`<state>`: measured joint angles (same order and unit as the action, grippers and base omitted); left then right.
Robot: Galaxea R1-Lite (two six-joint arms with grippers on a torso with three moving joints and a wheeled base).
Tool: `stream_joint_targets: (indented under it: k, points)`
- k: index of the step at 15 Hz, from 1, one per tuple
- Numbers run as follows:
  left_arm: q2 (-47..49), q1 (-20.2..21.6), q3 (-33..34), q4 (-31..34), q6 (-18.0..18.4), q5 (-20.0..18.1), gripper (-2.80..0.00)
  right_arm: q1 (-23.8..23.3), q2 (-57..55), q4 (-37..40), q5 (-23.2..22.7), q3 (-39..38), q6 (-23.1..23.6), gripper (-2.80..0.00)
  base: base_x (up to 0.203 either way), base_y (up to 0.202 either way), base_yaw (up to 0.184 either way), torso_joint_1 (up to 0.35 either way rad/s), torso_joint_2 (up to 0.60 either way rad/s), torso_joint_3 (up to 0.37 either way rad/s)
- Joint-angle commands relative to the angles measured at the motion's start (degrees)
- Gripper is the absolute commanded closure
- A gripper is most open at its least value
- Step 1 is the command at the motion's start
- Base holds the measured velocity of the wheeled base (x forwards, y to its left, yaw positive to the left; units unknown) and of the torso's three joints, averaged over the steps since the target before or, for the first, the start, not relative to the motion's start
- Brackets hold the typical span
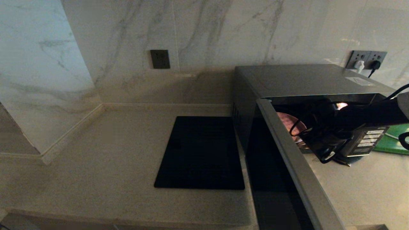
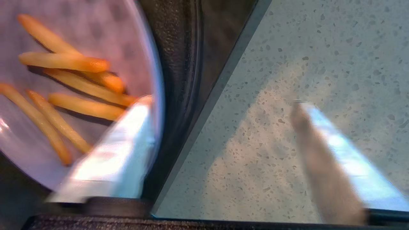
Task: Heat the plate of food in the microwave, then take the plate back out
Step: Take the plate out of the microwave
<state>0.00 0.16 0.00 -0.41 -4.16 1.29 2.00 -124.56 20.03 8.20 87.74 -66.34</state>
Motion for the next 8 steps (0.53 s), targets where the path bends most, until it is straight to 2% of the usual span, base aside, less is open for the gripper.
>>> stream_joint_targets:
  k: [1,8]
  points:
    - [0.00,-0.07,0.00,-0.02,-0.06,0.03,0.00,0.02,-0.07,0.10,0.06,0.07,-0.37,0.00,0.000,0.000,0.000,0.000,0.00,0.000]
    - [0.05,-0.07,0.00,-0.02,-0.06,0.03,0.00,0.02,-0.07,0.10,0.06,0.07,-0.37,0.00,0.000,0.000,0.000,0.000,0.00,0.000]
